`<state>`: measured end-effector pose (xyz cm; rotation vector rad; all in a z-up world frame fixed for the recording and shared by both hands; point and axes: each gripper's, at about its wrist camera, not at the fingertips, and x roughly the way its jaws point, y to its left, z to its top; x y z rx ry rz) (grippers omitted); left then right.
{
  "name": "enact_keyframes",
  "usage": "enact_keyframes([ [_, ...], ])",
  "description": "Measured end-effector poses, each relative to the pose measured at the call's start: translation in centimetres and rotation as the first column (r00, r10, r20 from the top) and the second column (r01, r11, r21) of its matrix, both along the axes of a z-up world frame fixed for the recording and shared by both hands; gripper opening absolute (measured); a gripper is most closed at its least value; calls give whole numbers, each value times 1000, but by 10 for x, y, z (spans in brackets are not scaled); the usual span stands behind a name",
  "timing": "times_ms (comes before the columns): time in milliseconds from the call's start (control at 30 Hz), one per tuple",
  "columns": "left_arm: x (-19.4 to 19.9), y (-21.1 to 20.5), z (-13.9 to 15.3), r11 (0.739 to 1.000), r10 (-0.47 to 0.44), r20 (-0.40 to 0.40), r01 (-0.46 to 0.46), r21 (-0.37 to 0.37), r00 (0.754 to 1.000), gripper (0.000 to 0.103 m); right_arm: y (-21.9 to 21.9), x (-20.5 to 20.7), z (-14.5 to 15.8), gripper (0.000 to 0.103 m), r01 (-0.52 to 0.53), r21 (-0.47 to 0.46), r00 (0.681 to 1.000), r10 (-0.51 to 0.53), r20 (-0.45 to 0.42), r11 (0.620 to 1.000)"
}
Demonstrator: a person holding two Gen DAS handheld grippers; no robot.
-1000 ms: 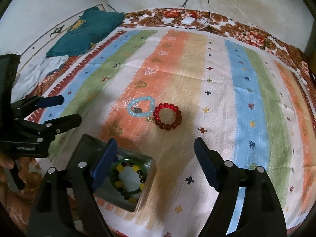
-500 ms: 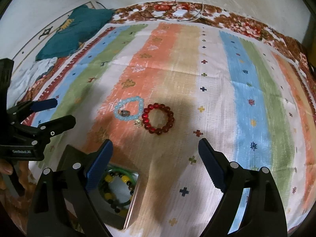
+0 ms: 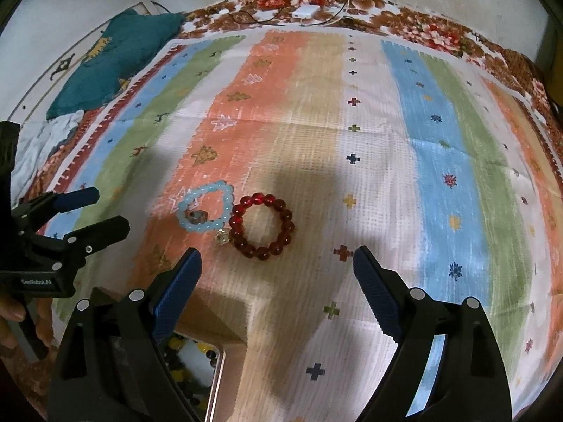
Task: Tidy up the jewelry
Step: 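Move both open grippers down toward the light blue and red bracelets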
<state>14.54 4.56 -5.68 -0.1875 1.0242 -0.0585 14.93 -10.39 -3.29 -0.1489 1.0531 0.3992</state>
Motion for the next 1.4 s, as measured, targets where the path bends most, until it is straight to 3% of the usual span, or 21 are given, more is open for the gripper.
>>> enact_keyframes([
  [967, 45, 6, -41, 1000, -8, -85, 9, 9, 996, 95, 6, 45, -42, 88, 44, -65, 997, -48, -57, 997],
  [1400, 62, 6, -59, 995, -5, -126, 17, 99, 992, 94, 16, 53, -57, 88, 25, -127, 998, -32, -58, 992],
])
